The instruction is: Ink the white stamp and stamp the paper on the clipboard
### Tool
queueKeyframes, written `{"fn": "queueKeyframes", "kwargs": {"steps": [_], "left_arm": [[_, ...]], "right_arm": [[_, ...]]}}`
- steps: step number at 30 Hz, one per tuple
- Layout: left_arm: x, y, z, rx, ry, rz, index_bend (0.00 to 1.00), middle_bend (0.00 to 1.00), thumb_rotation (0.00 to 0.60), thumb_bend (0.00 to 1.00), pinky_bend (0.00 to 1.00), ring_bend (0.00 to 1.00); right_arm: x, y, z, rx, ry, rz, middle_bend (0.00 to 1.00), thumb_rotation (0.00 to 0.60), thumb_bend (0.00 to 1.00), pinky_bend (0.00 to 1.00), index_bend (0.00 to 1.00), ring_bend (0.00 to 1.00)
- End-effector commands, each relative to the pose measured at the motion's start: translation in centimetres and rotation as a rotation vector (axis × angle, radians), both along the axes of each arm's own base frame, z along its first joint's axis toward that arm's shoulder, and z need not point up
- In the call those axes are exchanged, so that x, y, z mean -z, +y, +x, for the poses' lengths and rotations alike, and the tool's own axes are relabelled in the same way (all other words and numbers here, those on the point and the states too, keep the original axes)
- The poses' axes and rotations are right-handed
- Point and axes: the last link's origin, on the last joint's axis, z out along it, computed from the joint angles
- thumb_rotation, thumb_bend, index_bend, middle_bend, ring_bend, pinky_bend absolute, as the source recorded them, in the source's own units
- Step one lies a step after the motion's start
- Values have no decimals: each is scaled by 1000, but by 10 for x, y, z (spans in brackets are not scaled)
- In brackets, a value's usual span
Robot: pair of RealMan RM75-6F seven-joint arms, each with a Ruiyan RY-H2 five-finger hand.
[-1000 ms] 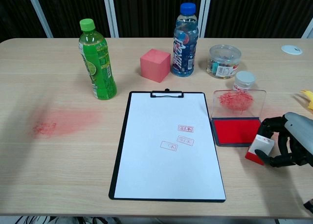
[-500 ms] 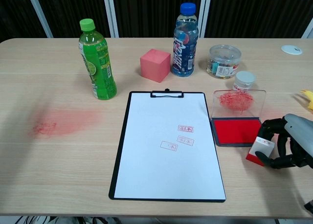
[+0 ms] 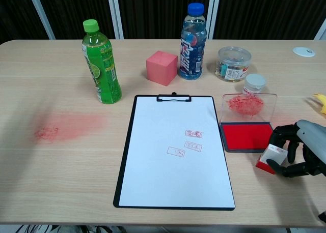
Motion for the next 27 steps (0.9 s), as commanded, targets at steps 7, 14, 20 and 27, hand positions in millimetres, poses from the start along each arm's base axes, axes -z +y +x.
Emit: {"fn": "queueKeyframes", "kwargs": {"steps": [7,14,20,27], "left_arm": [[0,0,0,0,0,0,0,0,600,13,0,0],[0,0,0,-1,0,0,0,0,600,13,0,0],[0,0,0,-1,1,0,0,0,600,13,0,0],[0,0,0,-1,0,0,0,0,600,13,0,0]], "right_arm": [[0,0,-1,5,7,8,513,600,400,735,677,548],[0,1,-1,12,11,15,487,600,400,730,643,534],[0,1,-1,16,15,22,465,600,400,730,608,523],[0,0,-1,19,20,26,444,600,400,730,539,517]]}}
